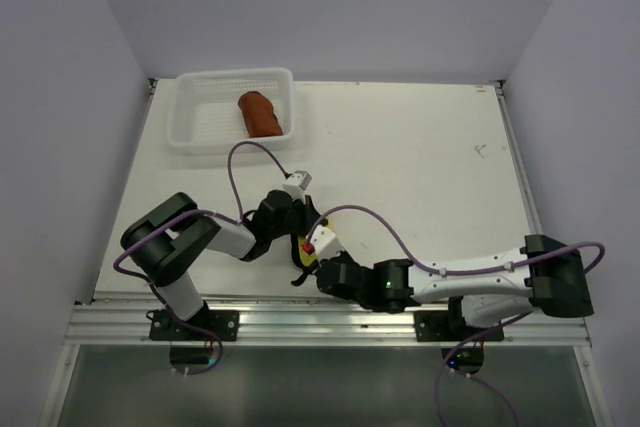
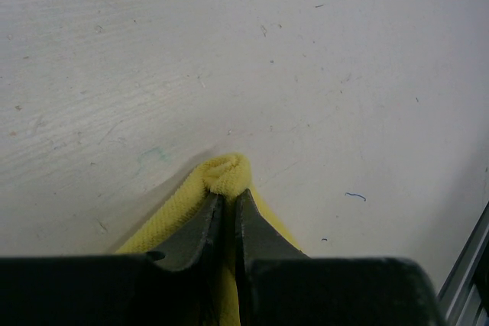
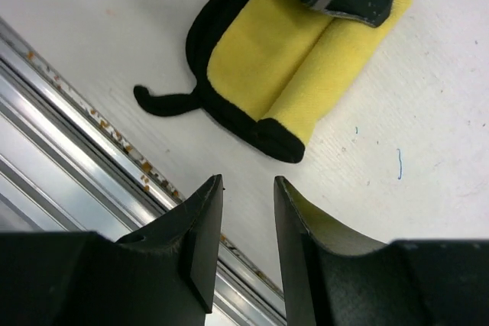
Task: Roll the towels
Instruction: Roll the towel
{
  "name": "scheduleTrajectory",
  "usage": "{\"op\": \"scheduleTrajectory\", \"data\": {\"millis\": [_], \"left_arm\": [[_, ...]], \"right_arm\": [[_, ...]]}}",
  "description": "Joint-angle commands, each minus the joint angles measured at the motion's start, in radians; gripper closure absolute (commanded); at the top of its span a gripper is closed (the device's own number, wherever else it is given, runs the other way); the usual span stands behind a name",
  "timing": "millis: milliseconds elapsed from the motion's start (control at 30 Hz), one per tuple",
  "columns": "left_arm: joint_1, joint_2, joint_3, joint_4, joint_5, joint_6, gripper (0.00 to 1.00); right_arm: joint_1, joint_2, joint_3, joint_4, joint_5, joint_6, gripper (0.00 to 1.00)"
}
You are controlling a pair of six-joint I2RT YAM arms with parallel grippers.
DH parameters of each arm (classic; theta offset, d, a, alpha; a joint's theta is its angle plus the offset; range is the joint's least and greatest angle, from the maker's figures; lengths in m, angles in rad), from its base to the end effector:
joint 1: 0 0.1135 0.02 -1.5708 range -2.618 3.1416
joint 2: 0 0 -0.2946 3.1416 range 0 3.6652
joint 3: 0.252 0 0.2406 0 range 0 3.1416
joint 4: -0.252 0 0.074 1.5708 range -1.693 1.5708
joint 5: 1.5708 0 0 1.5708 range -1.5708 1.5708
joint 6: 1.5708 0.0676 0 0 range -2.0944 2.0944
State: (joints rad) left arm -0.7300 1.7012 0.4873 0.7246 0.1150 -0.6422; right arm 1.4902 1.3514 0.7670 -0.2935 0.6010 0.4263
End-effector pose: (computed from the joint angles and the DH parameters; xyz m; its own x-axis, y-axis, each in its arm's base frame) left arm 0.2337 -0.2195 0.1419 -0.7225 -0.1519 -0.6745 0.3812 0.7264 -0.5719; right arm 0.0595 0.2623 0.2227 -0.3843 -0.5219 -0.7615 -0.6964 0.7054 -0.1320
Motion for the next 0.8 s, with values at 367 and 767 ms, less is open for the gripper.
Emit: {"op": "scheduleTrajectory", "data": {"millis": [367,767], "left_arm": [[0.014,0.038,-0.006,-0.037,-0.069,0.050,1.00],[0.014,0.034,-0.013,-0.030,-0.067,0.050,1.00]], "right_arm": [[-0.358,-0.146,-0.118,0.208,-0.337,0.379,0.53],[-0.429,0.012,-0.103,0.203,-0.374,0.471,0.51]]}}
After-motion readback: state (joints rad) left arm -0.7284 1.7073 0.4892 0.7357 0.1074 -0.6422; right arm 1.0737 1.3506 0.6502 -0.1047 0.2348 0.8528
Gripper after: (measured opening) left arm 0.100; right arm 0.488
